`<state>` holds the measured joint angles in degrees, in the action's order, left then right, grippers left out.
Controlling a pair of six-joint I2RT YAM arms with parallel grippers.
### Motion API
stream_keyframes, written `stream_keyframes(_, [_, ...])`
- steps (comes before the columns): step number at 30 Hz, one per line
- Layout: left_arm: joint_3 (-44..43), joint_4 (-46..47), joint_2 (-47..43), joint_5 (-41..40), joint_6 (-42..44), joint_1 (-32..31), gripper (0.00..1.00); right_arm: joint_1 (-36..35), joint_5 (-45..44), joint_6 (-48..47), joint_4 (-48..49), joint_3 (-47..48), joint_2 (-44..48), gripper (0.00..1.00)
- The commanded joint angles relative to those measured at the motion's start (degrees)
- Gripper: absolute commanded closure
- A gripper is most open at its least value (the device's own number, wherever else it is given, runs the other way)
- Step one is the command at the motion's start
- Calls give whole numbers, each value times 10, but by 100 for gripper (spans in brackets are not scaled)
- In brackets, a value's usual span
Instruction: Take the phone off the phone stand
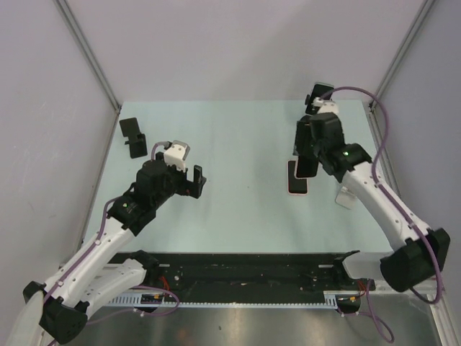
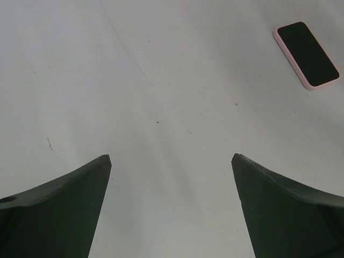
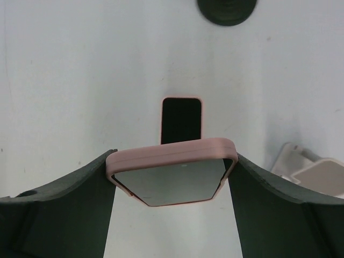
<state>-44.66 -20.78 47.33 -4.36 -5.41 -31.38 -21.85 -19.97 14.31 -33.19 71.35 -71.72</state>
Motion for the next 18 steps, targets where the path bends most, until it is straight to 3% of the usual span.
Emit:
stream_keyframes(1, [4,8,-11,-1,18,-2,0,-57,12,0,-43,70,-85,100])
stream_keyframes(9, [5,8,-16,1,17,-2,0,-97,77,21,-75,149,-249,100])
stream_keyframes(18, [5,8,-15,5,17,-3,0,-104,78,49,-106,216,-398,100])
